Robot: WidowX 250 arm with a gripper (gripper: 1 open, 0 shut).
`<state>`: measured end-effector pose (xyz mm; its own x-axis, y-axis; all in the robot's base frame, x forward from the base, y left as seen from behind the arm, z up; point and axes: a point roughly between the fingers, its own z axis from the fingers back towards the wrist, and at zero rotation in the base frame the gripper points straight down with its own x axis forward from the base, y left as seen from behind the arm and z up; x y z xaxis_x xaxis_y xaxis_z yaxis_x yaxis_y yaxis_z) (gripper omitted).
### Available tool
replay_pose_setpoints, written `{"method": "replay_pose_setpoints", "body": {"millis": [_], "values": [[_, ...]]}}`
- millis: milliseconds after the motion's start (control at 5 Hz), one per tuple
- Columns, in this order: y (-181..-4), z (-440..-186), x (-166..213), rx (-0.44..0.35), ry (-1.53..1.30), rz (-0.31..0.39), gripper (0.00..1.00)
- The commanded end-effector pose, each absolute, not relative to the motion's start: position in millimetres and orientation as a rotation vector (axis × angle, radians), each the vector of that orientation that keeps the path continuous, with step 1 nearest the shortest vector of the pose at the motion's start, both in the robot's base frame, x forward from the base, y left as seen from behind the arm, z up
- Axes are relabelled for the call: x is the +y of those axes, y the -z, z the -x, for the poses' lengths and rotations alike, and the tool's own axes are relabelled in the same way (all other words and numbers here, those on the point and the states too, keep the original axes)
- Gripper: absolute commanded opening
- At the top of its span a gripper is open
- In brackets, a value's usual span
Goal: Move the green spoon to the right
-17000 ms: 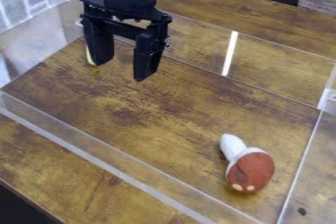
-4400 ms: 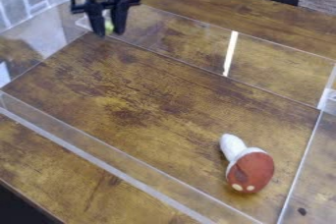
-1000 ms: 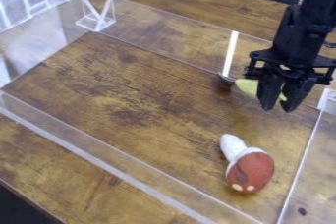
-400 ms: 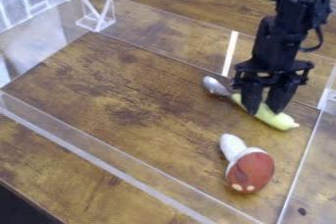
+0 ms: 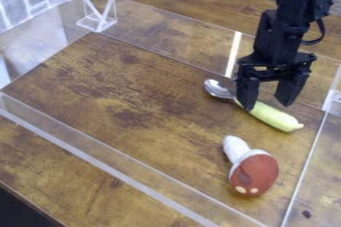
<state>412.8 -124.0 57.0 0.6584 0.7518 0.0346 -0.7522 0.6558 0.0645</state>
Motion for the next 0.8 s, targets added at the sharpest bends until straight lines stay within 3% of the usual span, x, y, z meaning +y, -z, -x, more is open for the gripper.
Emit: {"method": "replay_pose_setpoints", "body": {"millis": [0, 400, 600], "values": [[-81.4, -420, -123, -0.058, -0.887, -0.031, 1.00], [-86.3, -418, -104, -0.052, -0.903, -0.050, 1.00], [-77.9, -418, -98, -0.049, -0.857, -0.059, 1.00]]}}
